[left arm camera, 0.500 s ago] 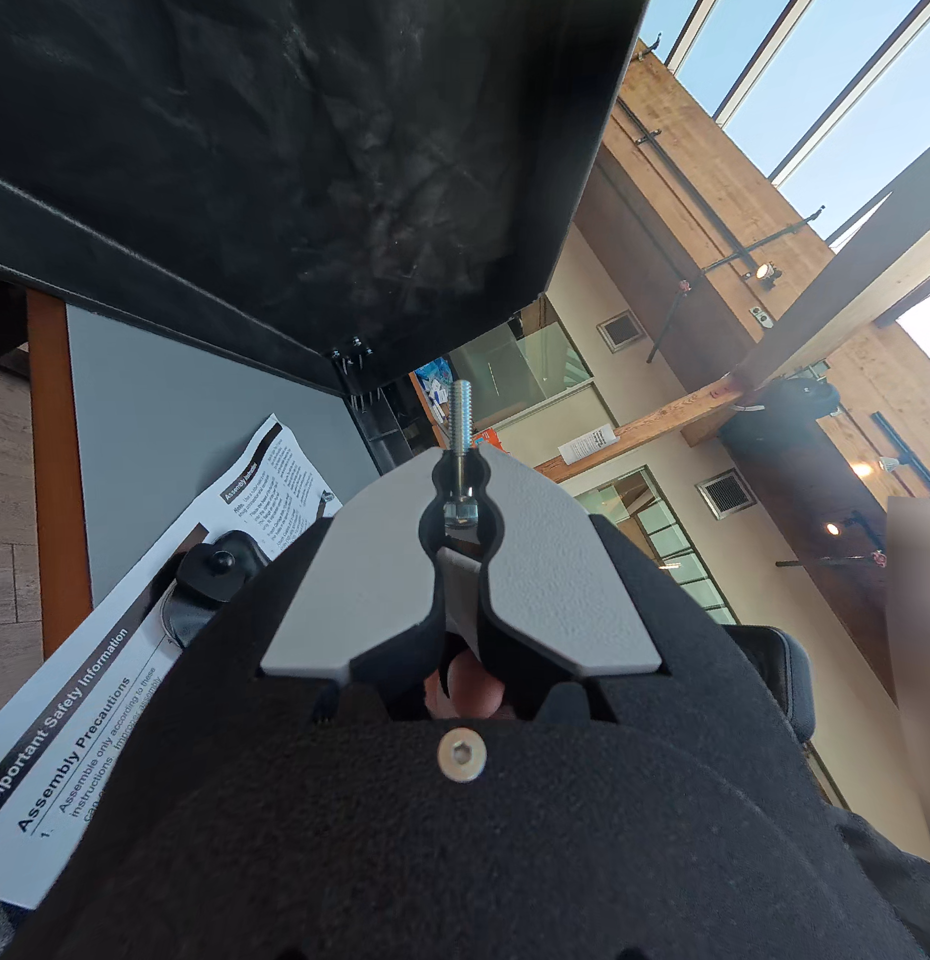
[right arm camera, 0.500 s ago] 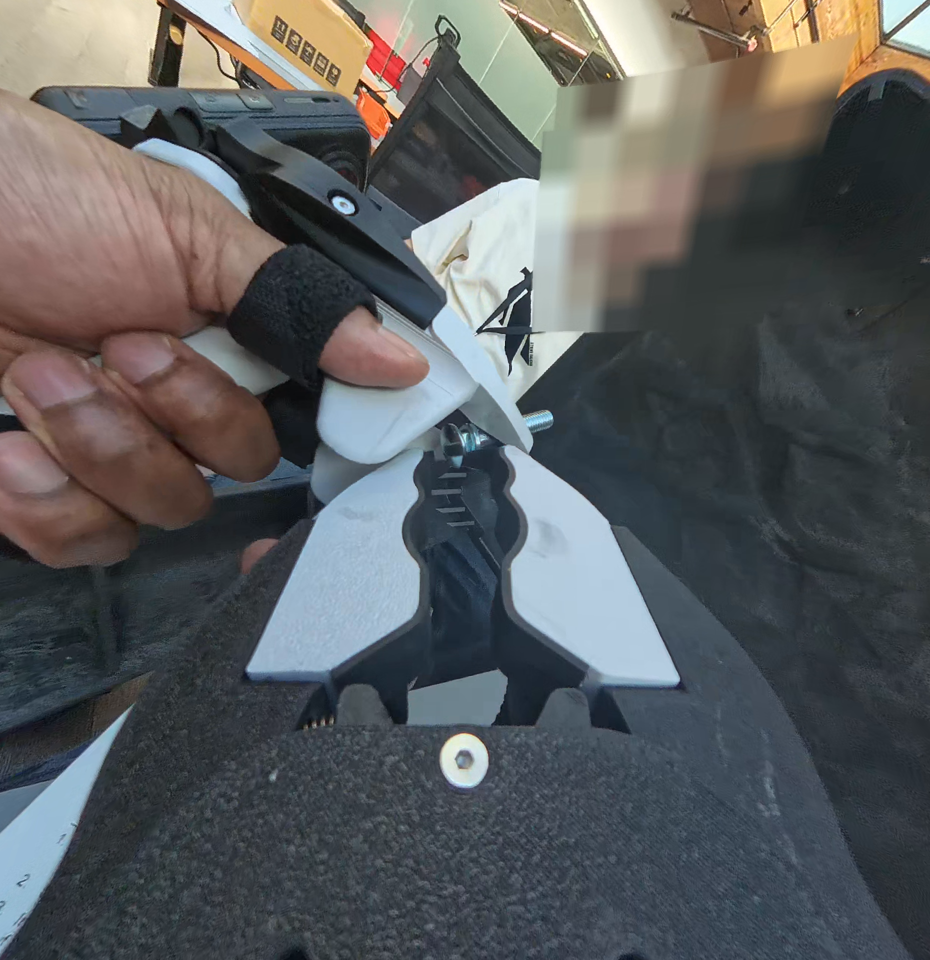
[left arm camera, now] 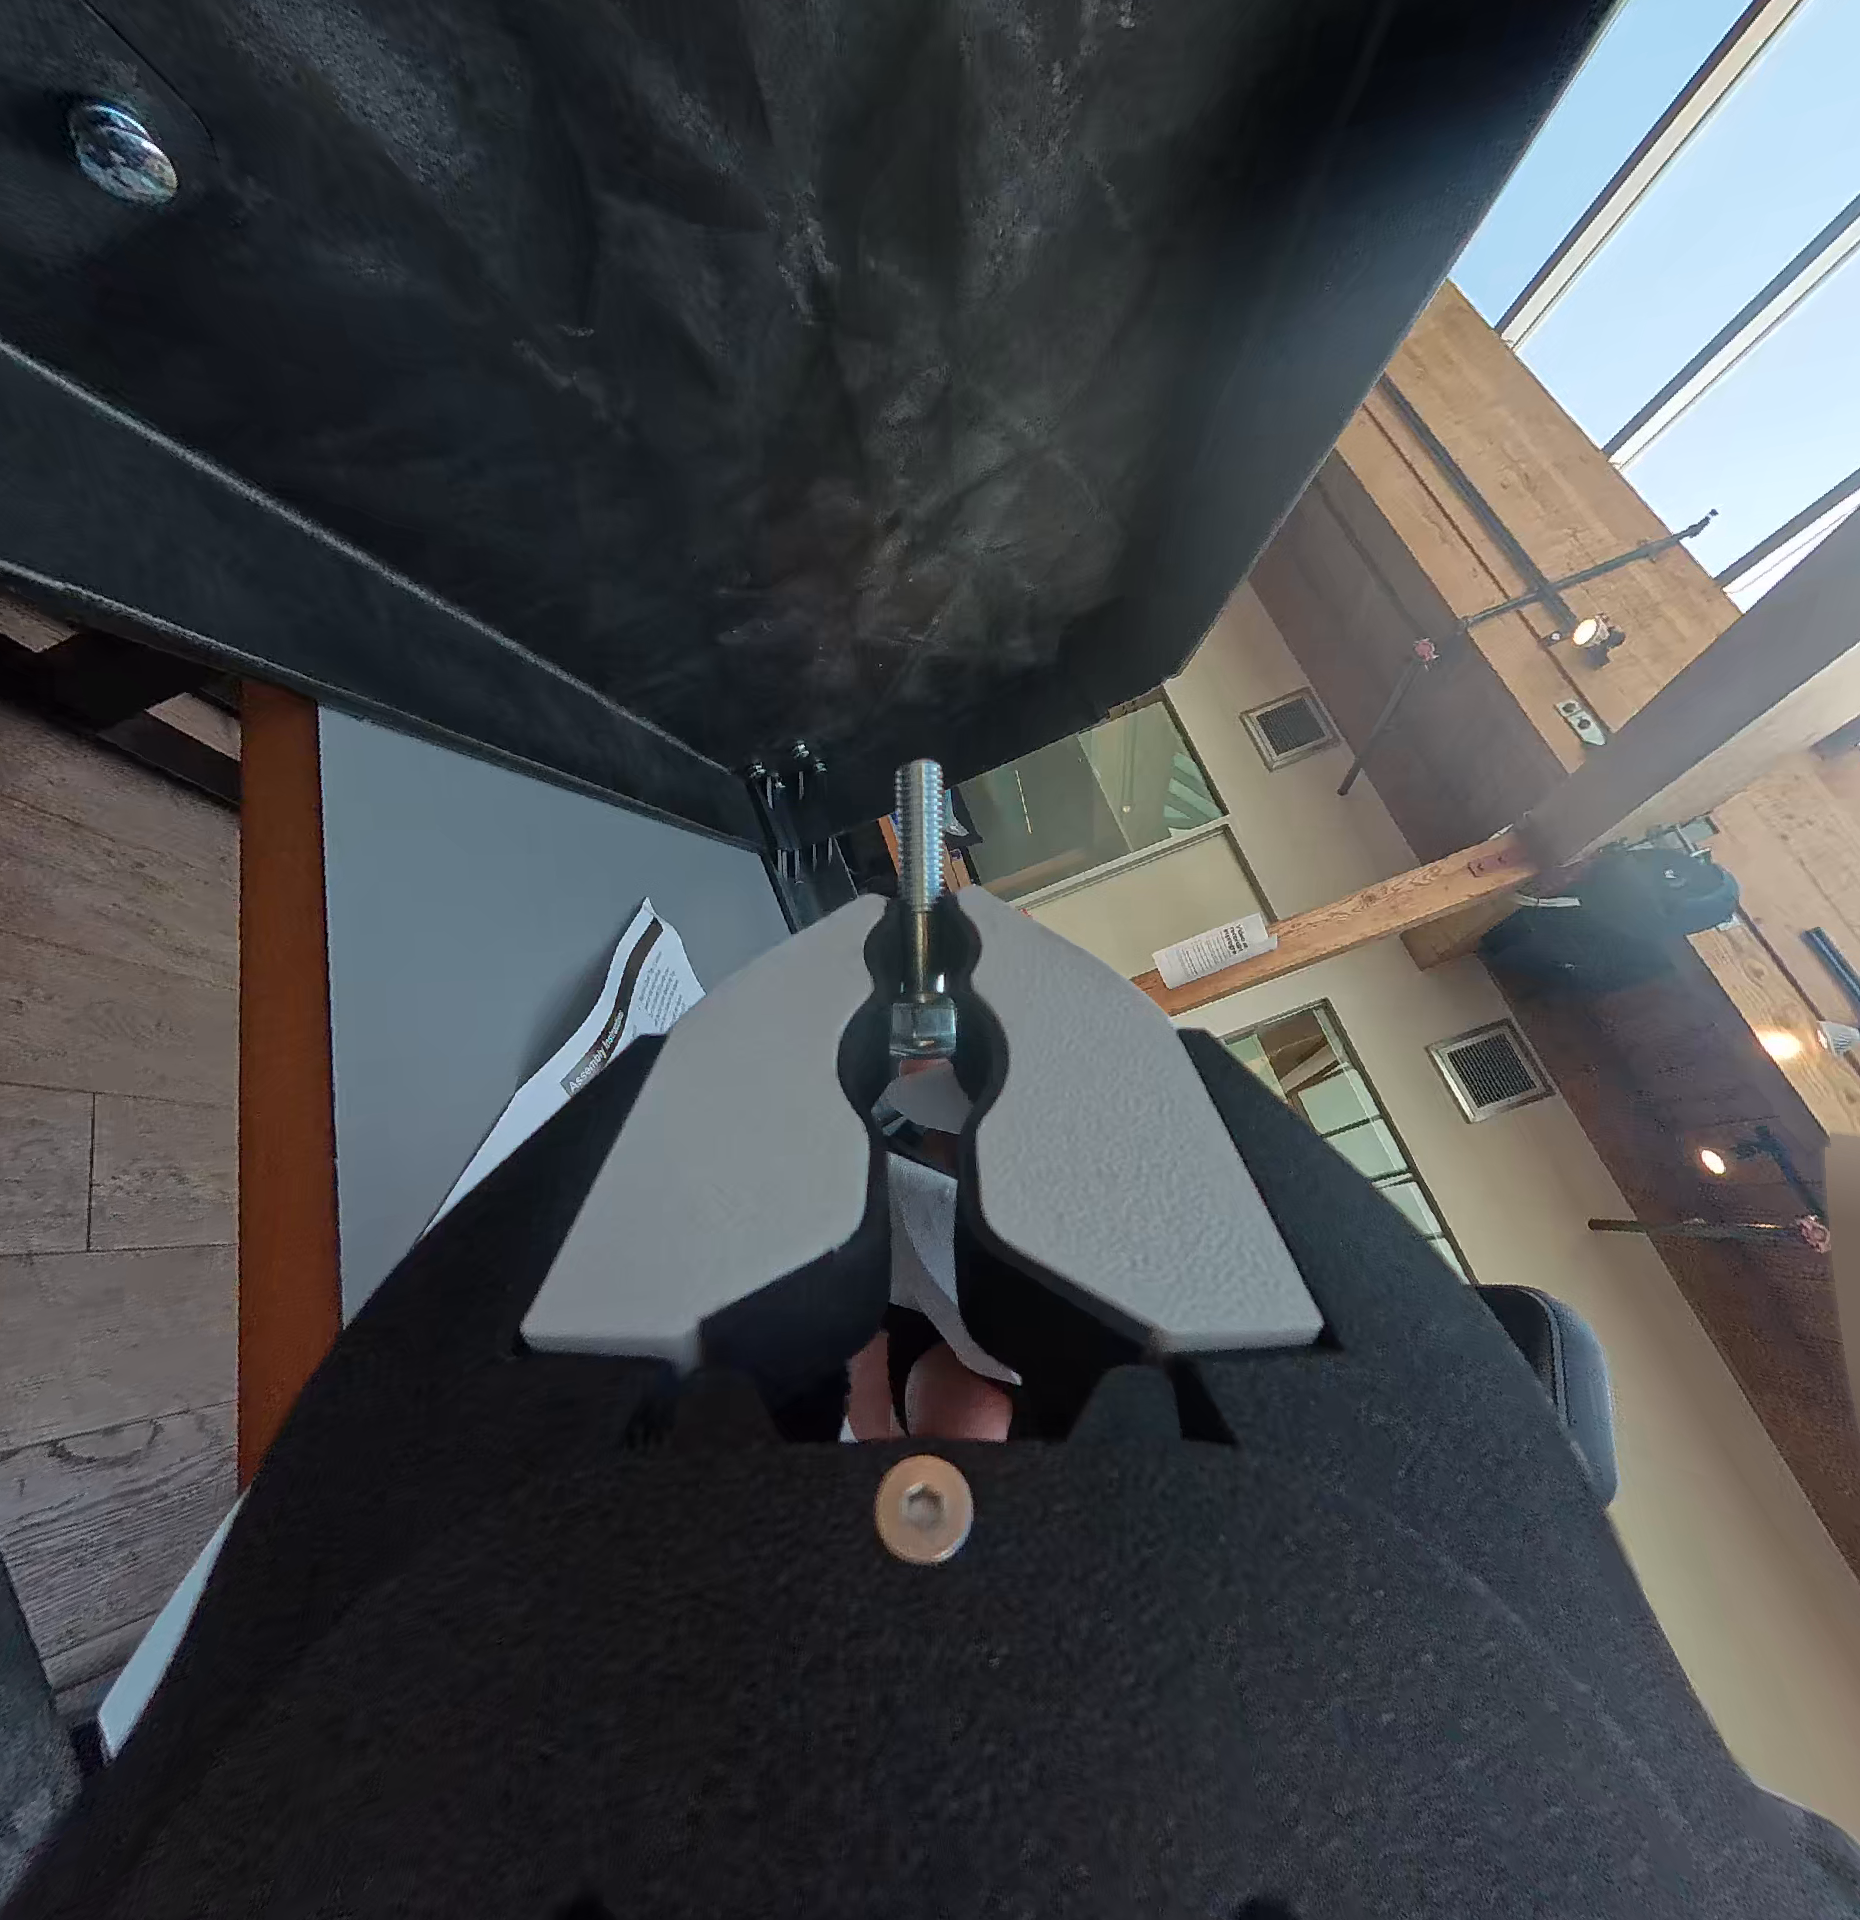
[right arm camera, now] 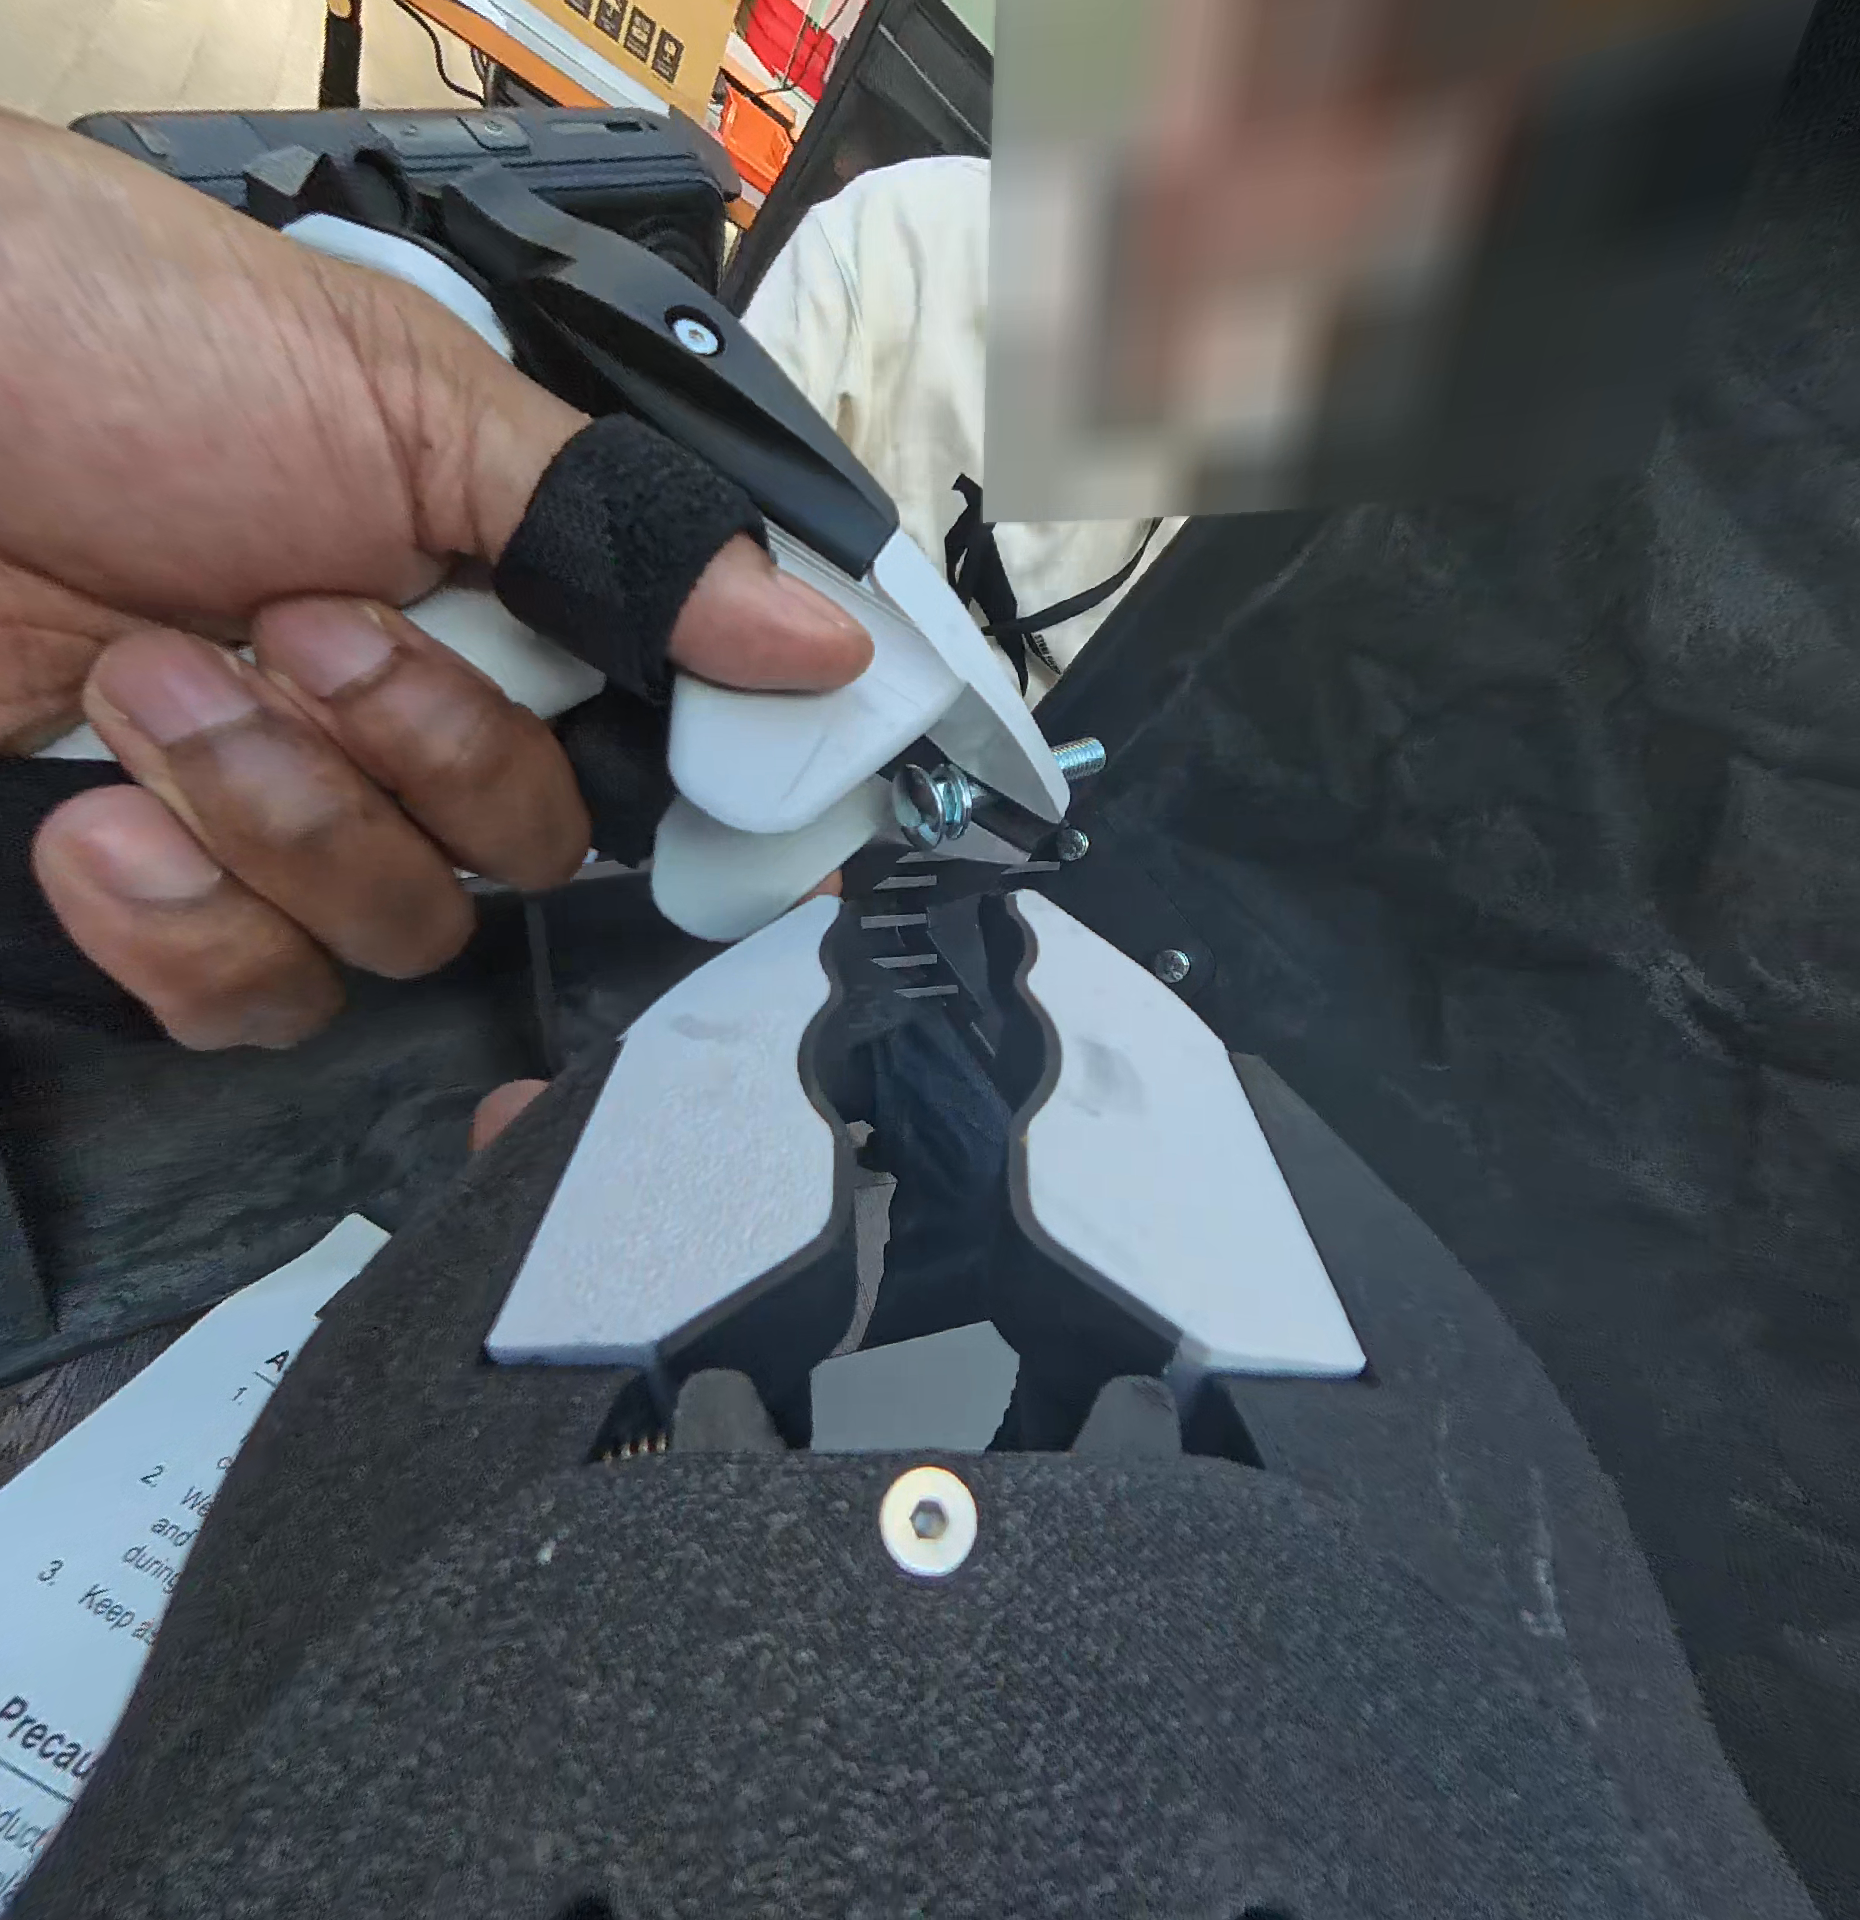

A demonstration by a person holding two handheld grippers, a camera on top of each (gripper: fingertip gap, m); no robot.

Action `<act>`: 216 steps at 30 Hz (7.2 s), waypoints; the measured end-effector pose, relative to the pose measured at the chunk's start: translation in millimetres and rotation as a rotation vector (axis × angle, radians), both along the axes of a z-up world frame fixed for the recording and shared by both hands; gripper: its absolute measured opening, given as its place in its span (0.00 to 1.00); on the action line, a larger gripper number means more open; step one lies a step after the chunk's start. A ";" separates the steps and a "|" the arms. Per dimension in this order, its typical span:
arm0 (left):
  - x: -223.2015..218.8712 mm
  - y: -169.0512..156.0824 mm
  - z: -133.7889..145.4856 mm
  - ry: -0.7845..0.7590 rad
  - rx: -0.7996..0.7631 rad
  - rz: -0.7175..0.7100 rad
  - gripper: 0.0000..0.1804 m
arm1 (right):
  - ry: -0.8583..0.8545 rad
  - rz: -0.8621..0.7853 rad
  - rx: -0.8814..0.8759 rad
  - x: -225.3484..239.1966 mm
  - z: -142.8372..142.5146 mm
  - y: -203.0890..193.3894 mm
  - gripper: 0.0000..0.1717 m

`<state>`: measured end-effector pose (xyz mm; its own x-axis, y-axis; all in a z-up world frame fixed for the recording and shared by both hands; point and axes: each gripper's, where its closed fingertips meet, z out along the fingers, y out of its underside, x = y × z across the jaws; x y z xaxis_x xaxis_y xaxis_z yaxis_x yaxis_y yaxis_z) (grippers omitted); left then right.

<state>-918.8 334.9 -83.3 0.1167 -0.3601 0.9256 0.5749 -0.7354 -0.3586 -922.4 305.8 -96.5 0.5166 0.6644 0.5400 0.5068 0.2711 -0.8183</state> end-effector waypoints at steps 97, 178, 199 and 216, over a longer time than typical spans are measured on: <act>72.0 -223.3 0.5 0.736 0.767 -0.329 0.00 | -0.092 0.299 -0.345 28.1 -94.7 194.1 0.00; -20.9 -497.6 -304.7 0.652 0.364 -0.277 0.01 | 0.333 0.566 -0.902 -12.9 -179.1 -511.2 0.00; -38.3 -469.4 -134.3 0.412 0.751 0.508 0.10 | 0.091 0.696 -0.518 24.1 -93.3 -434.8 0.00; 152.8 -454.0 42.4 0.287 1.147 0.462 0.12 | 1.684 1.070 -0.474 174.5 106.0 -370.9 0.08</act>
